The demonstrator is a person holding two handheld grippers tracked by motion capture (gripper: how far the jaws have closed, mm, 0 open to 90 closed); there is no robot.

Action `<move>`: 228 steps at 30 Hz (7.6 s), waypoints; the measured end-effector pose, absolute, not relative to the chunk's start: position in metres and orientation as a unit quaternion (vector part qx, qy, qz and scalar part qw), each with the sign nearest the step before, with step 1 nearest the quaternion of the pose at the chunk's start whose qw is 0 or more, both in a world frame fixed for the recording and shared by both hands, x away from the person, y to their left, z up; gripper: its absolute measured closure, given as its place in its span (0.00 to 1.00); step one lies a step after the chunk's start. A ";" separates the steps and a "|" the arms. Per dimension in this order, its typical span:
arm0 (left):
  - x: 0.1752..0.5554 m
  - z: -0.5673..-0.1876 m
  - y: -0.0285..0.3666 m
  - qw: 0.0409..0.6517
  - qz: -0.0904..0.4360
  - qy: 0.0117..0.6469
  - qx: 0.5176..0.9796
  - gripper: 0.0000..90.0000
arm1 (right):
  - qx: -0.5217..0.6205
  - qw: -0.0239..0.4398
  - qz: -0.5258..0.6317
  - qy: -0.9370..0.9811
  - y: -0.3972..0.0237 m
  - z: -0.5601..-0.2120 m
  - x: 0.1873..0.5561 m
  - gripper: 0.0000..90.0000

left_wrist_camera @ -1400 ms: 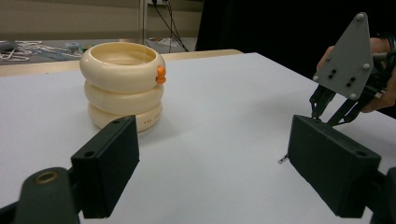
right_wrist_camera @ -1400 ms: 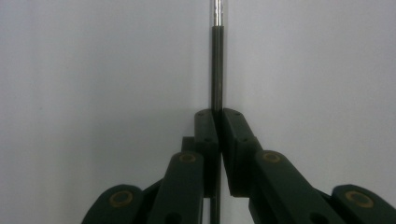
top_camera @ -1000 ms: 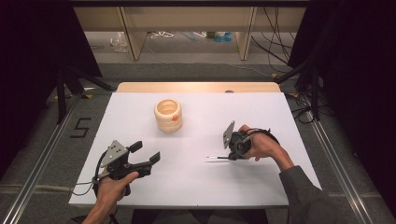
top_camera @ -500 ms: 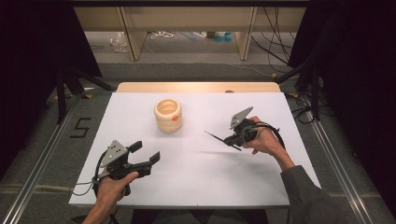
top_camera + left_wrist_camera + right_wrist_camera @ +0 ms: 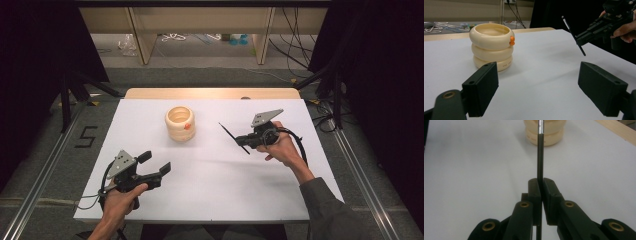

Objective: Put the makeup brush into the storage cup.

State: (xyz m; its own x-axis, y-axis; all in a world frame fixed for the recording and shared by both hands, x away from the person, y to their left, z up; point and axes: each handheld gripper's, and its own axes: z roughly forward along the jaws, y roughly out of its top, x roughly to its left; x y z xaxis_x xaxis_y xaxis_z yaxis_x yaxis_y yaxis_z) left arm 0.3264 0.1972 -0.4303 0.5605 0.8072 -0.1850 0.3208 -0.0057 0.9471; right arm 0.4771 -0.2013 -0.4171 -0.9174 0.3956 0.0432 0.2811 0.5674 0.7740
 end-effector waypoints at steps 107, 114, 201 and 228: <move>0.327 -0.431 0.195 0.569 0.211 0.415 0.678 0.18 | 0.235 0.098 0.603 0.756 -0.109 -0.400 0.530 0.95; 0.326 -0.431 0.195 0.570 0.211 0.415 0.678 0.18 | 0.236 0.090 0.603 0.757 -0.096 -0.396 0.530 0.95; 0.325 -0.430 0.195 0.573 0.207 0.411 0.678 0.18 | 0.260 0.095 0.603 0.748 -0.029 -0.402 0.568 0.95; 0.325 -0.430 0.195 0.573 0.207 0.411 0.679 0.18 | 0.268 0.092 0.592 0.754 -0.022 -0.416 0.570 0.95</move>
